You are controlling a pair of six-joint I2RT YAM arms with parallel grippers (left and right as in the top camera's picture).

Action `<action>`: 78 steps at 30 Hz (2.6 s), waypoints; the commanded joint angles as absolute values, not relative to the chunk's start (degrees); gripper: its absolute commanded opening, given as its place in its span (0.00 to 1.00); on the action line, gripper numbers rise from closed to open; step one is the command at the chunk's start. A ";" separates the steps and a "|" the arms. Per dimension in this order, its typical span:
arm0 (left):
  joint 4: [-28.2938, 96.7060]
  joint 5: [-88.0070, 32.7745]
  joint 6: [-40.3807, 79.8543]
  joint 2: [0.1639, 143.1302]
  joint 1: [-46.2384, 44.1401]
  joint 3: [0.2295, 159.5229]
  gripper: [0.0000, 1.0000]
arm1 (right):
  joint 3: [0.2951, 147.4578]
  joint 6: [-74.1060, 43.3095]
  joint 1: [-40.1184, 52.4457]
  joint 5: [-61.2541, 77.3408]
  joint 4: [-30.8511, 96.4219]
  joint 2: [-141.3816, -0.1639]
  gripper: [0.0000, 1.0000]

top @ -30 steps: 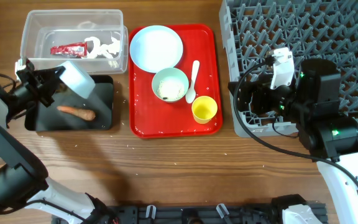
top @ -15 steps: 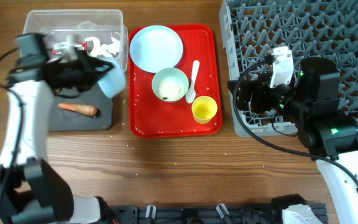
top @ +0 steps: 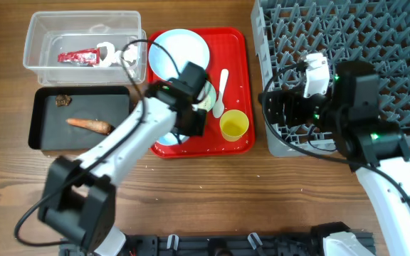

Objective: Sort waste into correct bins and load items into the dishwasher rack
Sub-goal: 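Grasp the rim of the green rice bowl with the left gripper, then tip the green bowl over the black tray to pour out the rice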

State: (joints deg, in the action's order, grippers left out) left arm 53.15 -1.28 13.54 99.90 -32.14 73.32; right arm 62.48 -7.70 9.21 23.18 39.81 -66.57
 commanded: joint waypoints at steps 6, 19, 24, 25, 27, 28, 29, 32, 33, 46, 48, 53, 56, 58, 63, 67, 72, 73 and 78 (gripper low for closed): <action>52.75 4.29 12.36 104.05 -33.98 72.75 0.26 | 63.64 -7.66 9.34 27.11 39.79 -66.92 0.99; 44.10 4.95 -1.34 104.07 -34.30 80.38 0.74 | 63.70 -7.68 9.34 33.12 34.74 -64.49 1.00; 39.88 4.97 -8.82 107.31 -34.13 80.36 0.72 | 63.70 -7.70 9.34 33.10 37.74 -63.86 1.00; 39.53 5.06 -9.13 108.16 -34.13 80.36 0.70 | 63.70 -7.70 9.34 33.10 38.50 -63.88 1.00; 39.13 5.37 -10.41 110.10 -34.13 80.36 0.68 | 63.70 -7.68 9.34 33.10 39.70 -63.88 1.00; 38.94 5.50 -10.37 110.83 -34.11 80.36 0.65 | 63.70 -7.66 9.34 33.08 40.21 -63.88 1.00; 38.74 5.43 -10.31 111.61 -34.00 80.36 0.64 | 63.70 -7.66 9.34 33.08 40.66 -63.90 1.00; 38.65 5.43 -10.31 113.97 -33.98 80.36 0.57 | 63.70 -7.66 9.34 33.06 41.23 -63.90 1.00; 38.48 5.43 -10.31 114.45 -33.98 80.36 0.52 | 63.70 -7.70 9.34 32.88 41.21 -63.90 1.00; 37.45 5.50 -8.56 112.81 -34.02 81.45 0.04 | 63.70 -7.64 9.34 31.99 41.08 -63.90 1.00; 37.45 5.50 -5.21 110.65 -33.95 83.40 0.04 | 63.70 -7.66 9.34 31.83 40.95 -63.90 1.00; 37.69 5.45 2.24 105.08 -33.12 88.20 0.04 | 63.70 -7.68 9.34 31.33 40.69 -63.90 1.00; 39.88 5.45 8.51 100.73 -31.24 88.95 0.04 | 63.70 -7.68 9.34 31.33 40.58 -63.90 1.00; 42.96 5.43 14.74 97.93 -28.86 88.95 0.04 | 63.70 -7.68 9.34 31.20 40.45 -63.90 1.00; 52.47 -2.11 23.00 93.91 -19.29 88.95 0.04 | 63.70 -7.68 9.34 30.92 39.79 -63.90 1.00; 60.31 -11.35 22.68 94.13 -6.39 87.99 0.04 | 63.70 -7.66 9.34 30.92 39.75 -63.90 1.00; 60.49 -26.11 11.51 94.85 10.09 83.33 0.04 | 63.70 -7.68 9.34 30.92 39.75 -63.90 1.00; 60.47 -29.80 8.16 95.11 13.21 82.26 0.04 | 63.70 -7.70 9.34 30.92 39.75 -63.90 1.00; 58.02 -44.49 -2.96 96.49 24.73 77.47 0.04 | 63.70 -8.12 9.34 30.92 39.38 -63.90 1.00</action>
